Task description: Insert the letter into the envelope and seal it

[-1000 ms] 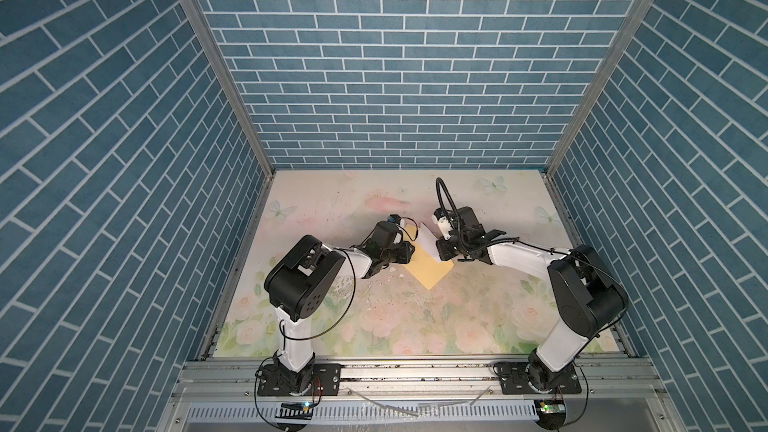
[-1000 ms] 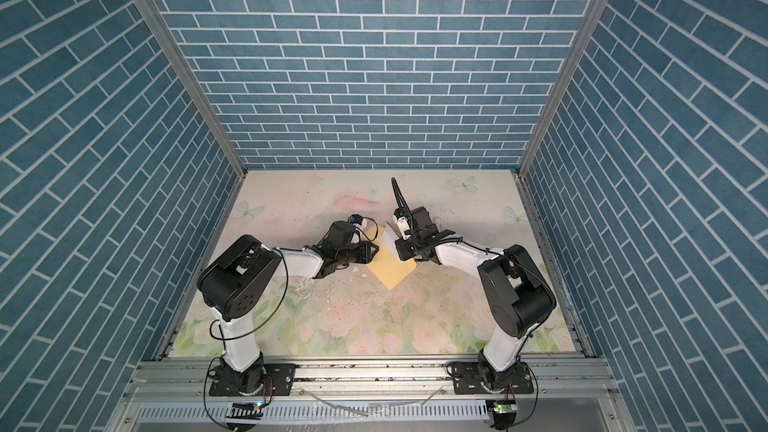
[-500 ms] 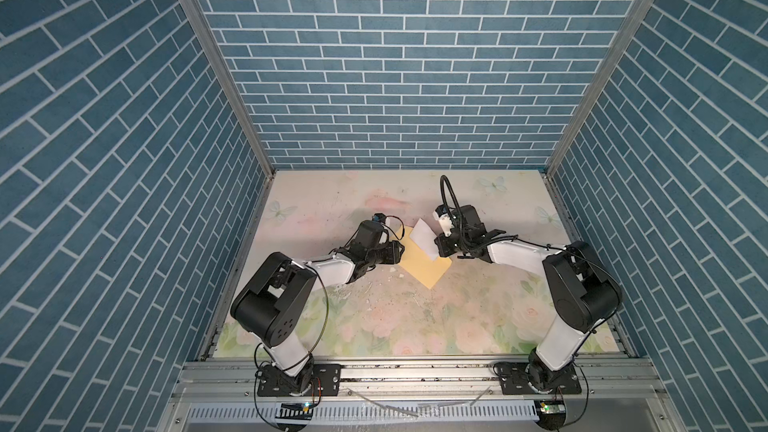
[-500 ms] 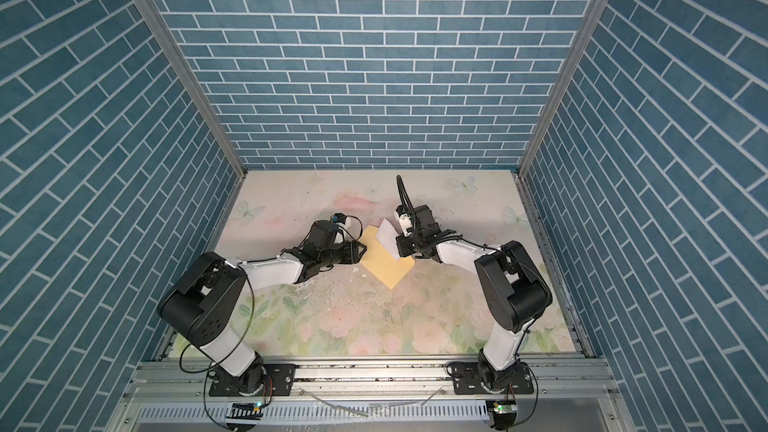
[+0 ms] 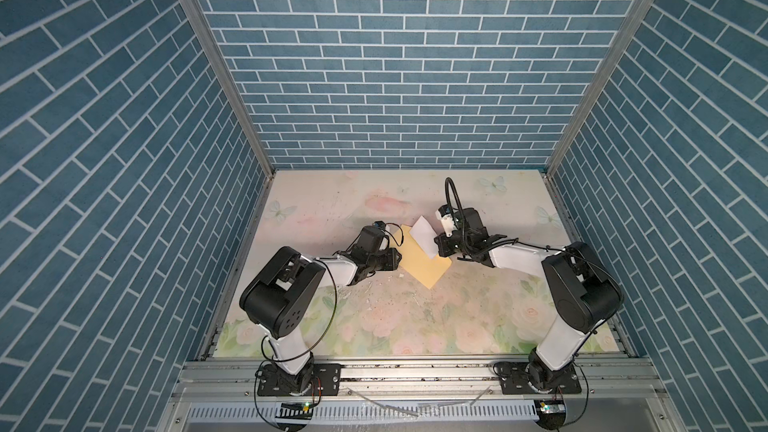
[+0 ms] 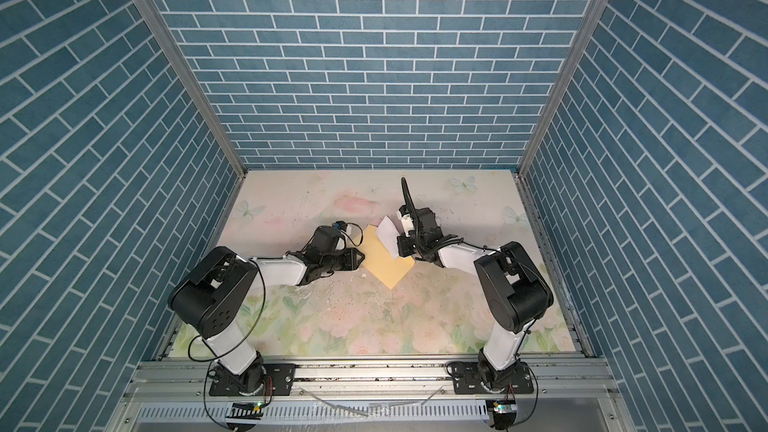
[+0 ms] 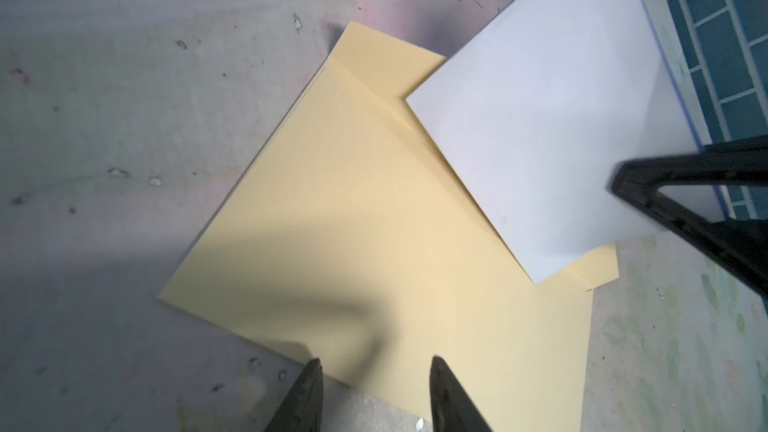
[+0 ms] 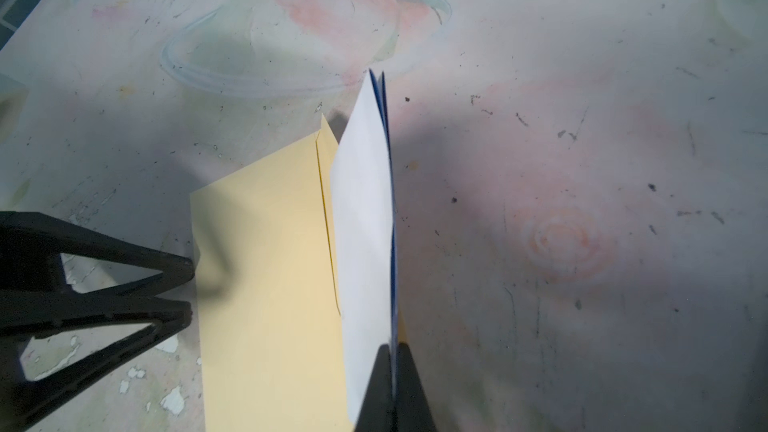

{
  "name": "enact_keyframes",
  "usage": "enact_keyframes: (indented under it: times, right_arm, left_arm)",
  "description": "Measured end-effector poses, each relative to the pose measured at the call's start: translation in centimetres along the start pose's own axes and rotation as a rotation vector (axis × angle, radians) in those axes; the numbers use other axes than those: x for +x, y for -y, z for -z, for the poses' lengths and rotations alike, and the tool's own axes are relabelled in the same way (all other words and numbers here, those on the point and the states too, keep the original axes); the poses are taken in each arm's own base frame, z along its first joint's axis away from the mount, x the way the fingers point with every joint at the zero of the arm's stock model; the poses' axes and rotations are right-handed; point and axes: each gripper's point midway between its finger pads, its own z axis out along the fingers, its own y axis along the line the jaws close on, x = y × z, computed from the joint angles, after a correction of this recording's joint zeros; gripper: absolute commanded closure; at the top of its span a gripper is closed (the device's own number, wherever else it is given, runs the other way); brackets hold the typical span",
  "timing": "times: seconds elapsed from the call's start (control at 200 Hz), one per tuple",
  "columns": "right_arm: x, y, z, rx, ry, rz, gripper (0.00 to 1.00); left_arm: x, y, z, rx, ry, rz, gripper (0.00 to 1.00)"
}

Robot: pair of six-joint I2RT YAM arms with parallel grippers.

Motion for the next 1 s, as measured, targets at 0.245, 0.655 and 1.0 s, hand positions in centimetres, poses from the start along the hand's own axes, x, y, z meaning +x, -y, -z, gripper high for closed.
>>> enact_keyframes:
  times: [0.245,0.655,1.0]
  right_arm:
    - [-0.7,0.6,-0.1,0.031,0.066,-0.046,1.00]
    - [-0.6,1.6,-0.3,0.074,0.094,-0.135,1.00]
    - [1.7,1.5,-1.3,0.046,0.039,-0.247,1.00]
  left_arm:
    - [-0.8,0.2,-1.2,0.014,0.019,0.000,0.69]
    - [-1.3,0.3,-1.9,0.018,0.032,-0.001,0.71]
    - [-1.6,0.4,-2.1,0.024,0.041,-0.004,0.72]
